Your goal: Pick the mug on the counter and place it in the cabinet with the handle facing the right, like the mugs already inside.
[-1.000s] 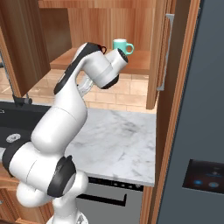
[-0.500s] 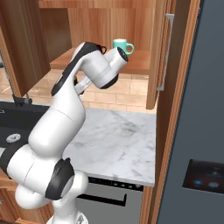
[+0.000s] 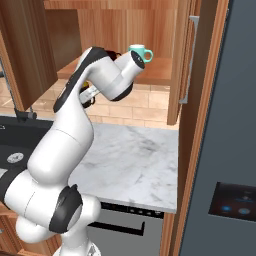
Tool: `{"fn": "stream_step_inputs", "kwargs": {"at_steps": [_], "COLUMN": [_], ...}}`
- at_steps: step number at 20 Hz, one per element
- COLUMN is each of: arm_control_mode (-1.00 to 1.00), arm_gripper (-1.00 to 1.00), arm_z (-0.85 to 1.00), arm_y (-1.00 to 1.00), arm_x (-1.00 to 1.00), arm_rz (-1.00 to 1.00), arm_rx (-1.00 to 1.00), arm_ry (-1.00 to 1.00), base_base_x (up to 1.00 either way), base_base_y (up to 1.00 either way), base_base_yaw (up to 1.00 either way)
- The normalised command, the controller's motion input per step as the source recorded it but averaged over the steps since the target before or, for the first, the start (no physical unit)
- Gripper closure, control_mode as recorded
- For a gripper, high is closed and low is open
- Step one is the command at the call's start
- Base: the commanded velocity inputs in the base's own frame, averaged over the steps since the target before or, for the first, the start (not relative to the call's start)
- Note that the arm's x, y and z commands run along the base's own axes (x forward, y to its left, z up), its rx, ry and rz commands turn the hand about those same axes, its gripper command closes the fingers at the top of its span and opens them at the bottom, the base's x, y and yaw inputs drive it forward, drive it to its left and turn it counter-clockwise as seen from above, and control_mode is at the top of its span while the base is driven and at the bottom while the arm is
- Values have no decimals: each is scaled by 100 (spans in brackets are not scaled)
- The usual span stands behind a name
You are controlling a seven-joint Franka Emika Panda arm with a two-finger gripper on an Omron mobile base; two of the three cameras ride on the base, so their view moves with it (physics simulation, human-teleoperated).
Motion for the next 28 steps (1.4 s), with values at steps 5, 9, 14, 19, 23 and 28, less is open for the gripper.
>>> {"fn": "stream_step_inputs", "kwargs": {"at_steps": [5,9,14,19,23,28], "arm_control_mode": [-100,-100,-100,-100,-100,-100], "arm_gripper": [100,100,100,100,100,100], "arm_z": [25,28,26,28,28,23], "arm_y": [0,0,0,0,0,0], "arm_x": [11,18,20,19,18,21], "arm_rz": [-9,-6,-5,-3,-2,-2], "arm_rx": [2,3,4,4,4,4], "arm_ry": [0,0,1,2,2,2], "base_base_x": [0,0,0,0,0,0], "base_base_y": [0,0,0,0,0,0], "base_base_yaw": [0,0,0,0,0,0]}}
